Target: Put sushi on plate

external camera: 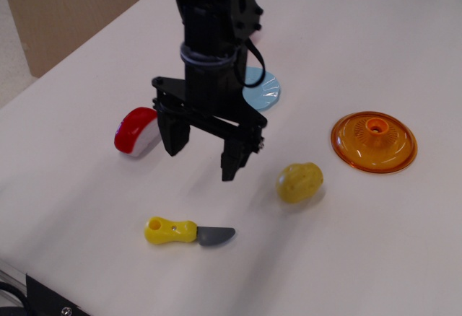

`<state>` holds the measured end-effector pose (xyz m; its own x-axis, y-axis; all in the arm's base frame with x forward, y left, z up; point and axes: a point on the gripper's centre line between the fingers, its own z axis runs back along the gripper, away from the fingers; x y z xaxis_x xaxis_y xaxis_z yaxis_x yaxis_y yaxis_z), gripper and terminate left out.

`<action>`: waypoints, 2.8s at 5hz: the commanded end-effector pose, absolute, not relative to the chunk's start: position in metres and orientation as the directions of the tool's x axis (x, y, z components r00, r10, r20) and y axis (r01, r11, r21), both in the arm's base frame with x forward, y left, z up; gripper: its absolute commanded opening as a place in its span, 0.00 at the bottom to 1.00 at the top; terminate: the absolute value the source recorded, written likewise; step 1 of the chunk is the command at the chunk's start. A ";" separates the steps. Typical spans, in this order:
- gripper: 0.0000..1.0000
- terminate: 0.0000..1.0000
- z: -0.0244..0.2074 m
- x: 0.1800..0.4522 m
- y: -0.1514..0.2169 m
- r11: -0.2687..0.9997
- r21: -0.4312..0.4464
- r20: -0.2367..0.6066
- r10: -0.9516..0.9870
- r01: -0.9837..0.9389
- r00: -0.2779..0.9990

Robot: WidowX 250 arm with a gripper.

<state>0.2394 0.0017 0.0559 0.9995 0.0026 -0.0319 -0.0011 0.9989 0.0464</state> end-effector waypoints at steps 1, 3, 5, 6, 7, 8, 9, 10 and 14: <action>1.00 0.00 0.074 0.274 0.070 0.989 0.079 0.087 0.116 -0.123 0.989; 1.00 0.00 0.062 0.286 0.118 0.987 0.102 0.098 0.118 -0.128 0.988; 1.00 0.00 0.042 0.278 0.128 0.995 0.049 0.042 0.089 -0.091 0.995; 1.00 0.00 0.036 0.275 0.121 0.997 0.044 0.024 0.058 -0.059 0.998; 1.00 0.00 0.028 0.276 0.115 0.999 0.032 0.010 0.039 -0.039 0.999; 1.00 0.00 0.019 0.277 0.111 0.999 0.021 -0.007 0.033 -0.033 0.999; 0.00 0.00 0.013 0.278 0.105 0.999 0.022 -0.011 0.026 -0.026 1.000; 0.00 0.00 0.015 0.279 0.101 1.000 0.022 -0.004 0.021 -0.021 1.000; 0.00 0.00 0.061 0.352 0.038 0.998 0.021 0.142 -0.054 0.051 0.988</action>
<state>0.3507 0.0374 0.0468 0.9945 -0.0492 0.0927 0.0483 0.9988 0.0121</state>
